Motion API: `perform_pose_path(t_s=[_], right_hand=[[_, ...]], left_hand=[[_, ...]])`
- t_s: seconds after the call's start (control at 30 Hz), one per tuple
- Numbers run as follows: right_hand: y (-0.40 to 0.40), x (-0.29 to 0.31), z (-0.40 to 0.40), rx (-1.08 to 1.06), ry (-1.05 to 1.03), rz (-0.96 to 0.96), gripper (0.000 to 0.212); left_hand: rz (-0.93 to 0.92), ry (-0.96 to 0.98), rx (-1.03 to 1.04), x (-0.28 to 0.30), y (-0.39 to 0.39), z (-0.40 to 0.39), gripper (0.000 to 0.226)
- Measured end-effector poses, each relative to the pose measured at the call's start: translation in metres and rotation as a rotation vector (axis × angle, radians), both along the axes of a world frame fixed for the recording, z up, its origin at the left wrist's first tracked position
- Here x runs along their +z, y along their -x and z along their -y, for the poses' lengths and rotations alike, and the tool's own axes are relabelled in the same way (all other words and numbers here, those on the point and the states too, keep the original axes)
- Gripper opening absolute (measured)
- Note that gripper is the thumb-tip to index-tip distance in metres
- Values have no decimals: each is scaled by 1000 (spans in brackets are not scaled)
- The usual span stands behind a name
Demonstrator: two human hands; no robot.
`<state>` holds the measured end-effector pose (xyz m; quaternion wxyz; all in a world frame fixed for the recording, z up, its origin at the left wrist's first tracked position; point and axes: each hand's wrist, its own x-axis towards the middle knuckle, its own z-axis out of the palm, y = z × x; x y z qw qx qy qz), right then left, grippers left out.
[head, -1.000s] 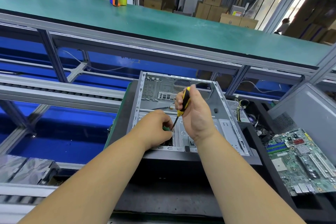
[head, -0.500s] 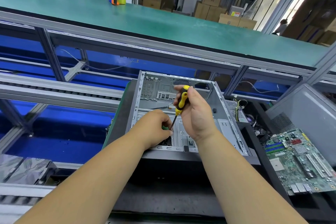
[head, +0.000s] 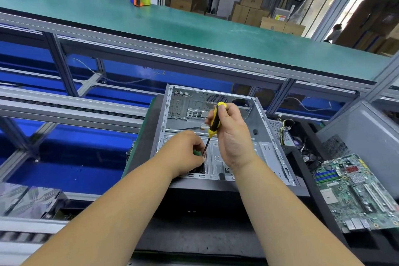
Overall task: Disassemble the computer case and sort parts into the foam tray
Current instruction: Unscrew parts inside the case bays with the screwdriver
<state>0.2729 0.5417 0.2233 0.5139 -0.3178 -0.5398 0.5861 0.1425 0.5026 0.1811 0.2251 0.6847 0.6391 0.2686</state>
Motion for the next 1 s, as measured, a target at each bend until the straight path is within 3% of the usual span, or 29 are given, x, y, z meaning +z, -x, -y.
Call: perform_pose_path(t_s=[0.17,0.3,0.4,0.73,1.0], right_hand=[[-12,5,3,-89,-165,310,26],[-20,15,2,-107,-282,539,6],[-21,20,3,-124,-324,678,12],[-36,28,4,-88,-371,743,22],[-47,33,-9,47,-434,814,36]], left_hand=[[11,-1,20,1,0,0,12],[10,-16,12,0,0,-1,11],[-27,-26,13,0,-1,-1,11],[-405,-196,4,0,-14,0,20],[-385,-137,13,0,-15,2,22]])
